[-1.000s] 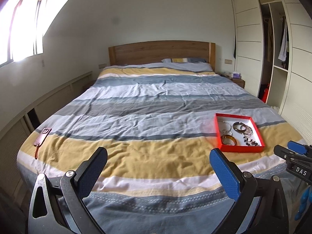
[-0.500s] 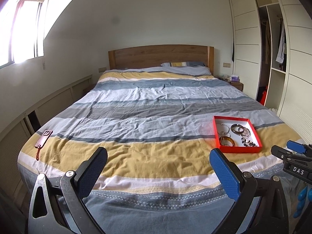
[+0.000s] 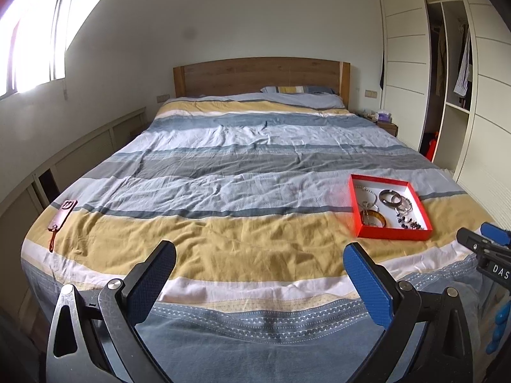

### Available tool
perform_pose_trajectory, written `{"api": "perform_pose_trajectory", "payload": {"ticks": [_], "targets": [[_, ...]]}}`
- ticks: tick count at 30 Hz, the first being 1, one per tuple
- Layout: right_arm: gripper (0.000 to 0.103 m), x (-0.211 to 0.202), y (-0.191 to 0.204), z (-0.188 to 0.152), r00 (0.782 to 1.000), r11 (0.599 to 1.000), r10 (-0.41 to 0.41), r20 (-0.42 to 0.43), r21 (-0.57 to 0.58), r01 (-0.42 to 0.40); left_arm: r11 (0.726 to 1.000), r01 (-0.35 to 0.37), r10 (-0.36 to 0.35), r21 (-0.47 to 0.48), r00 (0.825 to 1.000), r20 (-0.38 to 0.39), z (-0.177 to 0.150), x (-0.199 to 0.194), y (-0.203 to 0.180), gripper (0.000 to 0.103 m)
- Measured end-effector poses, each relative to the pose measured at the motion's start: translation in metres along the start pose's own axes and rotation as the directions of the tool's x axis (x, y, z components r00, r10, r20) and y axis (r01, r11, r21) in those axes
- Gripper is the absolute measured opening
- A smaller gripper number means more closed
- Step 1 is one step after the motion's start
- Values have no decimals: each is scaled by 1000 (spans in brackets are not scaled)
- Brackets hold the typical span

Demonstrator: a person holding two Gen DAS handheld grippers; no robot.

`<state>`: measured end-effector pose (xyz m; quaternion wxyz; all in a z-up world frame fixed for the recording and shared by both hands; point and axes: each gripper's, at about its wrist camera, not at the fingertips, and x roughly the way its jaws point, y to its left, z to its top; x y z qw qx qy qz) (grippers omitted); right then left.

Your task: Organize jewelry

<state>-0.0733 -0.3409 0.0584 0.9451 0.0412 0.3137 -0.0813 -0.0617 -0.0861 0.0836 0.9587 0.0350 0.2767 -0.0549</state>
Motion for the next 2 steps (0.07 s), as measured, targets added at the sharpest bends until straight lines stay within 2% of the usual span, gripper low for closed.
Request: {"api": "perform_pose_trajectory", "payload": {"ticks": [2], "targets": [[66, 4, 2, 1, 1000, 1000, -7, 5, -6, 7, 1000, -7, 7, -10, 1000, -1, 0, 2, 3, 102]]}}
